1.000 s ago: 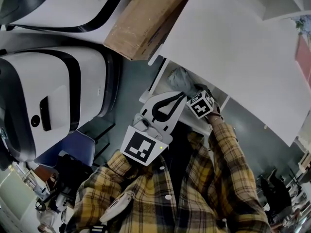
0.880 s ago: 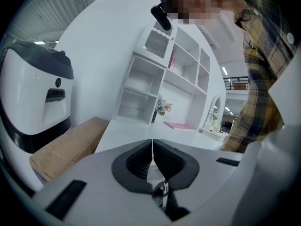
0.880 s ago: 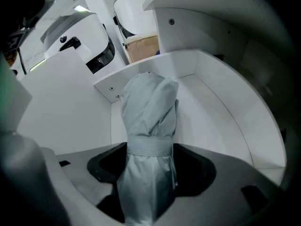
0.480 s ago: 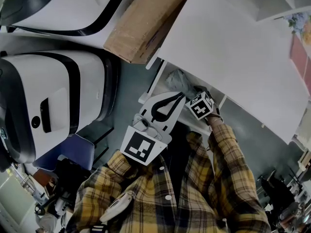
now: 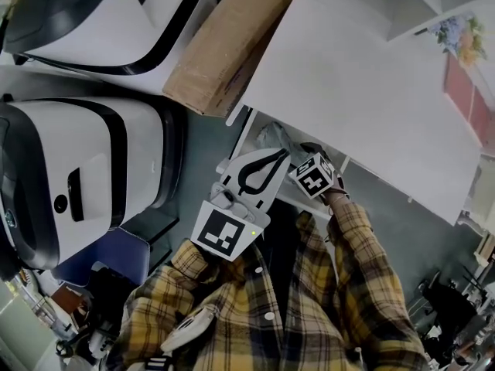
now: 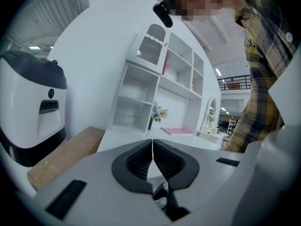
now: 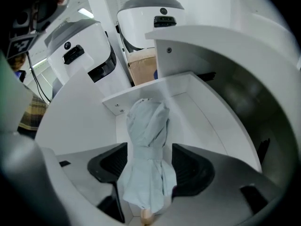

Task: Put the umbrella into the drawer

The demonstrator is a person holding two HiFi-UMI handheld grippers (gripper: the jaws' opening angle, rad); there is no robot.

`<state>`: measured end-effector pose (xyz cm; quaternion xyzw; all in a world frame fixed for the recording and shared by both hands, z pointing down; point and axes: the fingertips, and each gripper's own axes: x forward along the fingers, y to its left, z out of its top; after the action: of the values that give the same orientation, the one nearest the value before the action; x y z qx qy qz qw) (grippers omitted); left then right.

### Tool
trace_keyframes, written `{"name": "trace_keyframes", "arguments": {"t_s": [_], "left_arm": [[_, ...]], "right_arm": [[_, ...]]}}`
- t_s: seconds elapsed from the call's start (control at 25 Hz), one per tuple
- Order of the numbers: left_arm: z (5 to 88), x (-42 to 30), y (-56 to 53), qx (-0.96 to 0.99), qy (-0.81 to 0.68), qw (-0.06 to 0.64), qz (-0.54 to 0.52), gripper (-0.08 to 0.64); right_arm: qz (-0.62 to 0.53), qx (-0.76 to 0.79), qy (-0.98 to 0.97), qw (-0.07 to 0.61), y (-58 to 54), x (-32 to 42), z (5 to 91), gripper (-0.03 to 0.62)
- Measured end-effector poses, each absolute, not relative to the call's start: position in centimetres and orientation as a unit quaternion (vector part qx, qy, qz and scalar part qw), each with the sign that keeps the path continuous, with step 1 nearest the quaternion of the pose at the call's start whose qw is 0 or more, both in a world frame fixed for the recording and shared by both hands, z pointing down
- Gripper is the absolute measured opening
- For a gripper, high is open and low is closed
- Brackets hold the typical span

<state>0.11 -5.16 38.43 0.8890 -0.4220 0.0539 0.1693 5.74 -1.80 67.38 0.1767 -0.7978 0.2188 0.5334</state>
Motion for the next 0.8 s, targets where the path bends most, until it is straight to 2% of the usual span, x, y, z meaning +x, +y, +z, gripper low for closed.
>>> {"name": "trace_keyframes", "arguments": {"t_s": [0.4, 0.8], "left_arm": [[36.0, 0.9, -5.4, 0.903, -0.404, 0.141, 0.049, 0.025], [33.1, 3.2, -5.6, 0.924, -0.364, 0.111, 0.042, 0.025]], "right_arm": [[0.203, 0.185, -0.831, 0.485, -2.2, 4.2, 61.0, 0.286], [0.178, 0.251, -0.874, 0.376, -4.3, 4.0, 50.1, 0.248]]}}
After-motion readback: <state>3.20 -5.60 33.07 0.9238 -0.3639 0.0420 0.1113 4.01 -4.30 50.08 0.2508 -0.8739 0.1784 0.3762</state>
